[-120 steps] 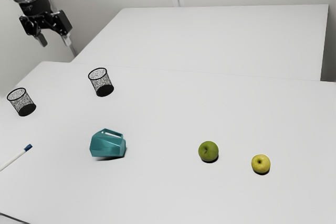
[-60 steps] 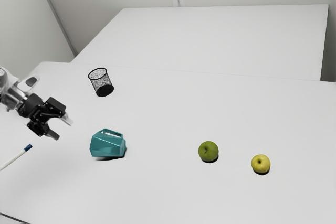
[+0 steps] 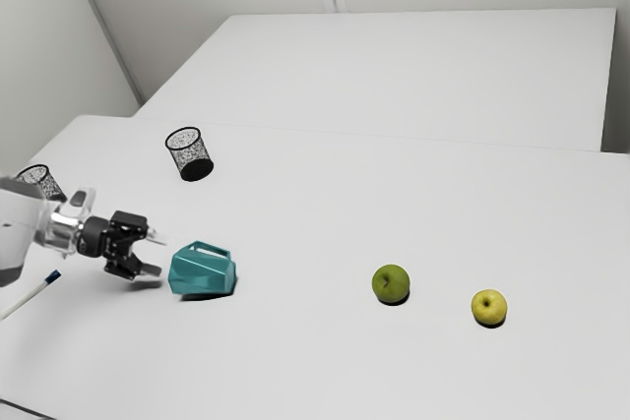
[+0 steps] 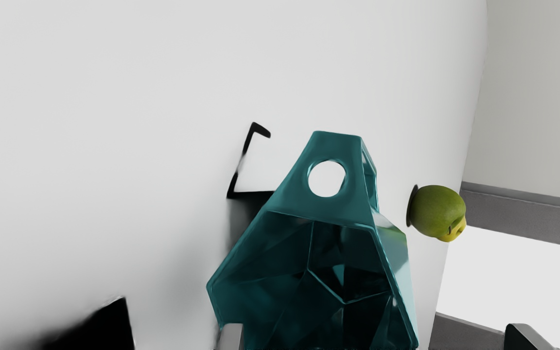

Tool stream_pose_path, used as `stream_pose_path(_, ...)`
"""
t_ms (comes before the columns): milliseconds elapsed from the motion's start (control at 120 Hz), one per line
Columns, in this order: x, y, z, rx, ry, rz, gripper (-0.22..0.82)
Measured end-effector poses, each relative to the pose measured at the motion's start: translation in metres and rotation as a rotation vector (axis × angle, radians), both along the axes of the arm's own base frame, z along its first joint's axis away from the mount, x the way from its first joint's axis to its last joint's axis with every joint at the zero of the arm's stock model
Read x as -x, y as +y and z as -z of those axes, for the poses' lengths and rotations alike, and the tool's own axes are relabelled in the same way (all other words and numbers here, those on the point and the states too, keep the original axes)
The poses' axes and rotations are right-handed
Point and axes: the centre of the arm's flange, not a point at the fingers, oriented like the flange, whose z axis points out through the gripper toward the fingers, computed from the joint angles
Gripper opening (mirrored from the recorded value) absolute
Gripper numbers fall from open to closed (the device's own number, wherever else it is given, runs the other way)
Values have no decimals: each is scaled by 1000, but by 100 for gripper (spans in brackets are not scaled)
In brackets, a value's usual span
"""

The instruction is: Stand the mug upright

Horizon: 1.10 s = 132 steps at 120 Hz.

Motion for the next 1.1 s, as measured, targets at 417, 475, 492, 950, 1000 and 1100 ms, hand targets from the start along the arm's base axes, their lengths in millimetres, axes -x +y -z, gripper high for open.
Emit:
stream_pose_path(417, 9, -29, 17, 142, -138, 48, 58)
stream_pose_path(475, 5, -38, 18, 152, -153, 65, 58)
stream_pose_path(492, 3, -41, 19, 154, -157, 71, 58)
stream_pose_path(950, 8, -56, 27, 181, -201, 88, -6)
stream_pose_path(1000, 8, -56, 27, 182, -205, 89, -9)
stream_pose_path(1100, 7, -56, 25, 180, -214, 93, -13)
